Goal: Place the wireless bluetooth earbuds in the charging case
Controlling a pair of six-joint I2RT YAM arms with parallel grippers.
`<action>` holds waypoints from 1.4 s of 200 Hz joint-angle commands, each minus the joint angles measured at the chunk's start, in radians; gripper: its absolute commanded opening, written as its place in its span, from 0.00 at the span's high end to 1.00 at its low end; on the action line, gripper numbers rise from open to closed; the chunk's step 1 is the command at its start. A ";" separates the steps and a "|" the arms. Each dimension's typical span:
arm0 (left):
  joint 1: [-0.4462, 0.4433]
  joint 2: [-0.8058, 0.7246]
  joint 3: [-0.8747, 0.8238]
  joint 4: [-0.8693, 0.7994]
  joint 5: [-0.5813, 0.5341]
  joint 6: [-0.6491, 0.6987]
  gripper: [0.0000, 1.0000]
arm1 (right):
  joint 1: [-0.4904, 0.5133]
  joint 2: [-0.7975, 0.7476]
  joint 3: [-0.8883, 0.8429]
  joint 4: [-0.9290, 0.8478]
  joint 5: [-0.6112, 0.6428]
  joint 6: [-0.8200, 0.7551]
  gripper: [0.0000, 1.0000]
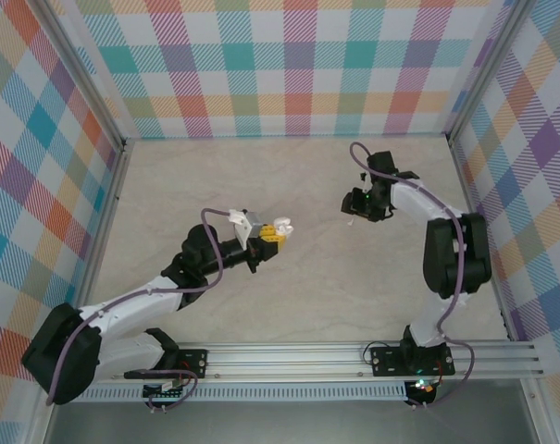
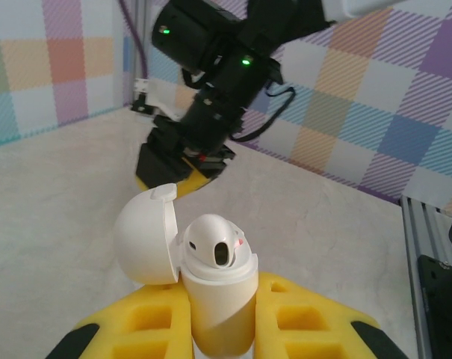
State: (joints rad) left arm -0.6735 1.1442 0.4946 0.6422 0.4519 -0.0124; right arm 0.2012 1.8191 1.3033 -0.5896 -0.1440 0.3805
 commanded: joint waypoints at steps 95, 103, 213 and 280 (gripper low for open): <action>-0.048 0.259 0.202 0.132 0.074 -0.039 1.00 | -0.005 0.172 0.101 -0.052 0.053 -0.002 0.57; -0.049 0.263 0.205 0.131 0.076 -0.042 1.00 | -0.005 0.173 0.095 -0.054 0.046 -0.003 0.57; -0.057 0.185 0.150 0.114 0.045 -0.044 1.00 | 0.050 0.115 -0.012 0.103 -0.213 0.105 0.55; -0.059 0.152 0.142 0.086 0.026 -0.033 1.00 | 0.026 0.090 0.144 -0.018 -0.178 -0.087 0.56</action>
State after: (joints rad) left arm -0.7139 1.3216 0.6495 0.7109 0.4854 -0.0559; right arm 0.2516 1.9335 1.3720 -0.5507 -0.3298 0.4065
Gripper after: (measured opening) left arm 0.177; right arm 0.444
